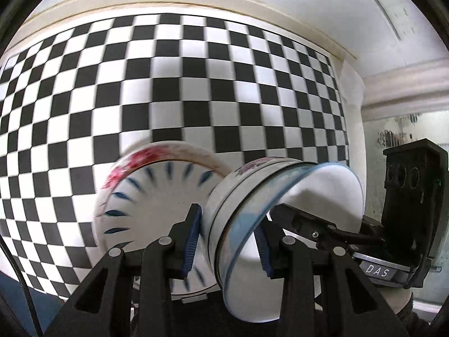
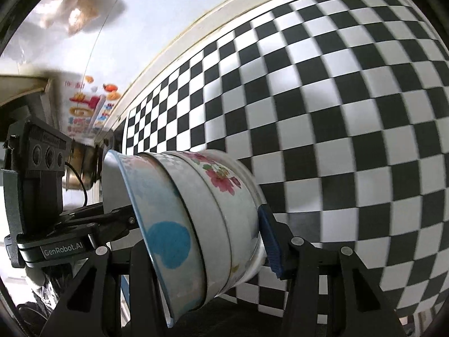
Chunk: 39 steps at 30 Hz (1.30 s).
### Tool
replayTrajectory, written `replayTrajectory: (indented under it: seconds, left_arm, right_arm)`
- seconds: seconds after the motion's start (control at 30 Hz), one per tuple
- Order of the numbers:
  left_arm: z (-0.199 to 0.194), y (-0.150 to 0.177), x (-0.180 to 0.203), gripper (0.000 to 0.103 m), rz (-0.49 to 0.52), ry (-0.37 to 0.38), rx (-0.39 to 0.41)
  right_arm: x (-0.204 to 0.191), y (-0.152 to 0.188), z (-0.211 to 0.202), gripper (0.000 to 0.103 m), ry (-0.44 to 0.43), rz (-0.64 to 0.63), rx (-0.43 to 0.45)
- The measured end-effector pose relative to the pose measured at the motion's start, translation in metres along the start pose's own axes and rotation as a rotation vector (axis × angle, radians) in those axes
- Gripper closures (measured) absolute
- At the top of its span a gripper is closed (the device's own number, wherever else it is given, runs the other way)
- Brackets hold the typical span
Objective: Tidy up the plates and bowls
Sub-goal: 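Lift the bowl stack and carry it over the plate stack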
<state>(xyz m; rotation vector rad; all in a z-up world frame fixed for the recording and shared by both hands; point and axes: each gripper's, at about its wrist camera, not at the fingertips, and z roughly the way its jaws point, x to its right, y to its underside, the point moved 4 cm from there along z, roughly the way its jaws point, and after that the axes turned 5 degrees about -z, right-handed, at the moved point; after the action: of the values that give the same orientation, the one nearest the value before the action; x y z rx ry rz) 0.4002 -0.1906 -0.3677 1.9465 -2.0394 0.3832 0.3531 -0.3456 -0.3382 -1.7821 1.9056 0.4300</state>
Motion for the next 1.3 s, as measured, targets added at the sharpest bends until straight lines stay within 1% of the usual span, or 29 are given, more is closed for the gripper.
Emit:
replayTrajectory:
  seconds: [0.2, 0.47, 0.77, 1.07, 1.3]
  left_arm:
    - [-0.002, 0.005, -0.035, 0.069, -0.072, -0.015, 0.002]
    - [0.005, 0.008, -0.058, 0.069, -0.114, -0.028, -0.014]
    - [0.017, 0.005, -0.064, 0.069, -0.122, -0.032, -0.036]
    - [0.02, 0.005, -0.065, 0.069, -0.123, -0.052, -0.047]
    - [0.021, 0.008, -0.067, 0.07, -0.126, -0.053, -0.057]
  right_arm:
    - [-0.02, 0.0, 0.033, 0.051, -0.013, -0.037, -0.06]
    - [-0.029, -0.001, 0.063, 0.051, -0.011, -0.05, -0.111]
    - [-0.025, -0.003, 0.077, 0.051, 0.009, -0.043, -0.137]
    - [-0.023, -0.004, 0.084, 0.051, 0.014, -0.037, -0.155]
    - [-0.022, -0.004, 0.089, 0.051, 0.02, -0.031, -0.164]
